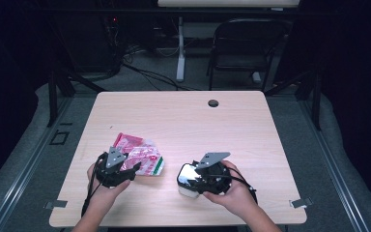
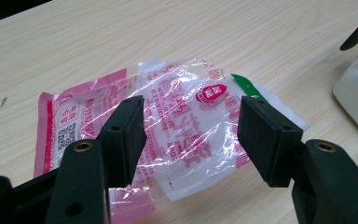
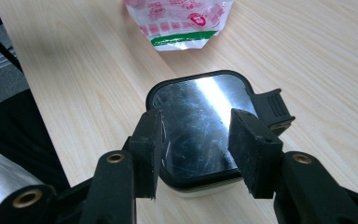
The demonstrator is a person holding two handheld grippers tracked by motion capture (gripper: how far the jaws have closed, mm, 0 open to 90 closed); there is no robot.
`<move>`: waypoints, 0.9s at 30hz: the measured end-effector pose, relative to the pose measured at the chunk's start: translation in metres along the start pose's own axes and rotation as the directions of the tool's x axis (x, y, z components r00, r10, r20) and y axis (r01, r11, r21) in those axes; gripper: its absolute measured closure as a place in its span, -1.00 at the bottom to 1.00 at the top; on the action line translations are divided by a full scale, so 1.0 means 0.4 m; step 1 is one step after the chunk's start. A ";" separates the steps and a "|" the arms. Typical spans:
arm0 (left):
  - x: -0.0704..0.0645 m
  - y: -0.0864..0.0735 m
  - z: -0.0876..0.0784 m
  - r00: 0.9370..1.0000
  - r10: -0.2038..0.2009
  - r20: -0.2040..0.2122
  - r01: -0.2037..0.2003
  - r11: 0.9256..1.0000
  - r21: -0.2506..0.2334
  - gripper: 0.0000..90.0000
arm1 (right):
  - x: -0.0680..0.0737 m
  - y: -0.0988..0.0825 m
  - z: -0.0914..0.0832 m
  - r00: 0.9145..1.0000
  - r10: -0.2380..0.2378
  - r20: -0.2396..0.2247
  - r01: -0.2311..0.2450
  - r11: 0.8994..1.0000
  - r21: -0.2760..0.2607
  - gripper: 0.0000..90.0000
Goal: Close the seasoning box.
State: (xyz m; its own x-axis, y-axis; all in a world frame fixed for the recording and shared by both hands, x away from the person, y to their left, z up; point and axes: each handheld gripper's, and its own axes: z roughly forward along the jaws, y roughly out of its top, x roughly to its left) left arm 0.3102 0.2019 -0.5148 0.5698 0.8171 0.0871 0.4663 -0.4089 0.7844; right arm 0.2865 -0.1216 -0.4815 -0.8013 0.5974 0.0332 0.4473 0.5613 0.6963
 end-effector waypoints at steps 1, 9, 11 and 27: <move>0.000 0.000 0.000 1.000 0.000 0.000 0.000 1.000 -0.001 -0.08 | -0.003 0.000 -0.003 1.000 0.001 0.002 -0.001 1.000 0.004 0.21; 0.006 -0.003 0.000 1.000 -0.008 -0.003 0.008 1.000 -0.001 -0.08 | -0.040 -0.014 -0.022 0.998 0.059 0.024 -0.059 0.998 -0.021 0.17; 0.008 -0.004 0.001 1.000 -0.012 -0.003 0.012 1.000 -0.001 -0.08 | -0.053 -0.019 -0.030 0.996 0.082 0.032 -0.081 0.996 -0.036 0.16; 0.033 -0.015 -0.001 0.999 -0.039 -0.024 0.039 0.999 -0.001 -0.08 | -0.162 -0.082 -0.058 0.966 0.222 0.134 -0.217 0.975 -0.051 0.22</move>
State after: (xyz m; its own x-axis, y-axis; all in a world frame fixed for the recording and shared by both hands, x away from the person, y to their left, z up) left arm 0.3148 0.2151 -0.5181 0.5348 0.8420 0.0712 0.4873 -0.3762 0.7880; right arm 0.3144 -0.1919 -0.4897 -0.6214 0.7783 0.0901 0.5892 0.3884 0.7085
